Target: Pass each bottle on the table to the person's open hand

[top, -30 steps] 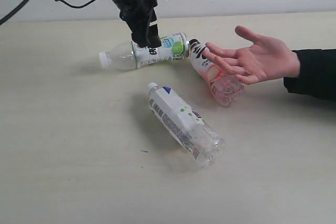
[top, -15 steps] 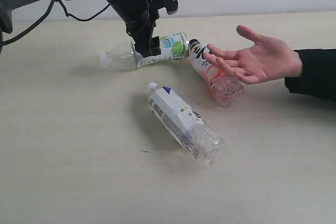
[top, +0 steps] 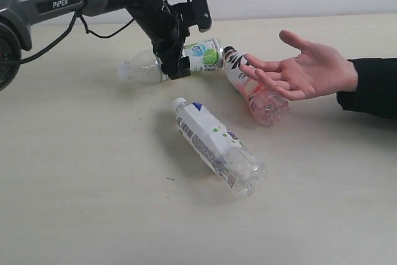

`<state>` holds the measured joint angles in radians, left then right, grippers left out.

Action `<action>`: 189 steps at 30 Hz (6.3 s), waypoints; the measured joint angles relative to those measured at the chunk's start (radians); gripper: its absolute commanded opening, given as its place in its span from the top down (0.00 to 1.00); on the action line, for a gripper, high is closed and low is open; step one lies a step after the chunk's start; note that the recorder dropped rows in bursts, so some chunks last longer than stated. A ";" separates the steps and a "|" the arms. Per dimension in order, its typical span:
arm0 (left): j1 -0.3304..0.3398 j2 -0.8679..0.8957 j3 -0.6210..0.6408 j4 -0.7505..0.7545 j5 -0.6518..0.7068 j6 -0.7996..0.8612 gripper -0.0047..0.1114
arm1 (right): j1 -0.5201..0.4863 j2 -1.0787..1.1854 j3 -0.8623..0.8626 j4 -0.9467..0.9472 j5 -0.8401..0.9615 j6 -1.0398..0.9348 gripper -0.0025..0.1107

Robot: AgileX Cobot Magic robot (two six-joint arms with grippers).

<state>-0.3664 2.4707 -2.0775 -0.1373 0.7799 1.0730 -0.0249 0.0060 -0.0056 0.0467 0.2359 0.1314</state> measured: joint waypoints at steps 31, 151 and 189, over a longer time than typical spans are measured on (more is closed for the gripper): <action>-0.005 -0.222 0.000 0.080 0.132 -0.121 0.96 | 0.000 0.000 0.000 0.000 0.002 0.000 0.97; -0.541 -0.339 0.000 0.416 0.091 0.206 0.32 | 0.000 0.000 0.000 0.002 0.008 0.000 0.97; -0.530 -0.932 1.075 0.238 -0.633 -0.932 0.96 | 0.000 0.000 0.000 0.002 0.008 0.000 0.97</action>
<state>-0.8963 1.5387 -1.0026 0.1002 0.1469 0.1411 -0.0249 0.0060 -0.0056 0.0488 0.2435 0.1314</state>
